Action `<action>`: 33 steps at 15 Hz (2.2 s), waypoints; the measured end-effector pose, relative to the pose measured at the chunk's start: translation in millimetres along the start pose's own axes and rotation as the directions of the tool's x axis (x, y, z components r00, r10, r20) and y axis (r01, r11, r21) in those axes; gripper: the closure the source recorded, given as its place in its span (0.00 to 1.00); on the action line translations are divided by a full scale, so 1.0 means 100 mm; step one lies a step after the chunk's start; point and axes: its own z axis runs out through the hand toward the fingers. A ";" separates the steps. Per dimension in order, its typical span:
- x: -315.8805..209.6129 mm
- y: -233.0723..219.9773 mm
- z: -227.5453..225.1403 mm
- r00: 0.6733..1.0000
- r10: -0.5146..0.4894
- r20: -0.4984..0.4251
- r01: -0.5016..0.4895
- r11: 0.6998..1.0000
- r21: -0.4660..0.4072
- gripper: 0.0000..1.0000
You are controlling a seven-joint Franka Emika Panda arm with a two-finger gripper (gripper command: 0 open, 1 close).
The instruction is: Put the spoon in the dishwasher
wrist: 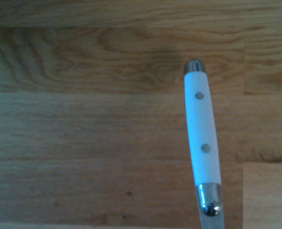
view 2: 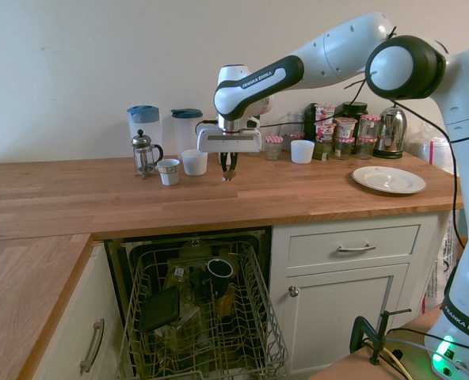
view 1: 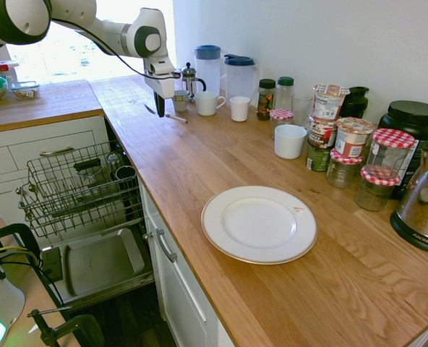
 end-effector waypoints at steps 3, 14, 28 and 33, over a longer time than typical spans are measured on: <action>-0.21 0.26 -0.15 1.000 0.023 -0.009 -0.023 1.000 0.009 1.00; -1.07 1.27 -0.32 0.995 0.047 -0.087 -0.038 0.994 0.098 1.00; -2.60 2.28 0.21 0.980 -0.079 -0.185 0.106 0.985 0.140 1.00; -2.80 2.48 0.87 0.972 -0.073 -0.225 0.102 0.988 0.119 1.00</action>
